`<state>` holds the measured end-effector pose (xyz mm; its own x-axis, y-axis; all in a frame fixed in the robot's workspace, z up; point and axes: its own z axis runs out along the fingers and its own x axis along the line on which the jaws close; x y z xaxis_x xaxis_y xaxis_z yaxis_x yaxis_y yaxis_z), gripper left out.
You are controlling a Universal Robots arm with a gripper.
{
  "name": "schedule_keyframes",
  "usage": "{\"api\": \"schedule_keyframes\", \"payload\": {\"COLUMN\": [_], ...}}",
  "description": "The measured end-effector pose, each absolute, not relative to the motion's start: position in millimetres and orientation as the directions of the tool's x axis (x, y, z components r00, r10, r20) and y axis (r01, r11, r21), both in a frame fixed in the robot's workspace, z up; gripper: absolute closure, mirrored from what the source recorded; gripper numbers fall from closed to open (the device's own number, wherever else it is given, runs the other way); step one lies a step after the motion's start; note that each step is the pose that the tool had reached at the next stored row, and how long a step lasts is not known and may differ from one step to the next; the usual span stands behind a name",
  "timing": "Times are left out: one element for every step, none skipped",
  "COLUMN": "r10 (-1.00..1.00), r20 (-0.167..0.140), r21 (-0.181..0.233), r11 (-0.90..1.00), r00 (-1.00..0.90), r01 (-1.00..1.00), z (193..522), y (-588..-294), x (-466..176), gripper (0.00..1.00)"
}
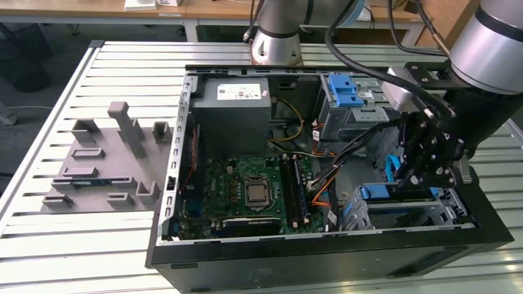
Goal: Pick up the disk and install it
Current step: 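Insert the second disk wire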
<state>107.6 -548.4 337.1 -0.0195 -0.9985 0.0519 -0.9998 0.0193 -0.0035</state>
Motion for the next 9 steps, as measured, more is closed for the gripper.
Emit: {"api": "schedule_keyframes", "payload": {"r10": [-0.998, -0.998, -0.998, -0.998, -0.998, -0.998, -0.998, -0.998, -0.998], "r20": [0.052, 0.052, 0.052, 0.052, 0.052, 0.052, 0.052, 0.052, 0.052], "r21": [-0.003, -0.003, -0.003, -0.003, -0.003, -0.003, -0.003, -0.003, -0.003], "r11": [0.019, 0.019, 0.019, 0.019, 0.019, 0.019, 0.019, 0.019, 0.019], "r00": [-0.019, -0.019, -0.019, -0.019, -0.019, -0.019, -0.019, -0.019, -0.020], "r01": [-1.000, -1.000, -1.000, -1.000, -1.000, -1.000, -1.000, -1.000, -1.000], "z": [338.4, 339.8, 341.3, 342.8, 344.4, 345.9, 347.2, 348.0, 348.0], "y": [-548.4, -548.4, -548.4, -548.4, -548.3, -548.3, -548.3, -548.4, -548.3], "x": [107.6, 107.6, 107.6, 107.6, 107.6, 107.6, 107.6, 107.6, 107.6], "gripper": [0.77, 0.77, 0.77, 0.77, 0.77, 0.77, 0.77, 0.77, 0.77]}}
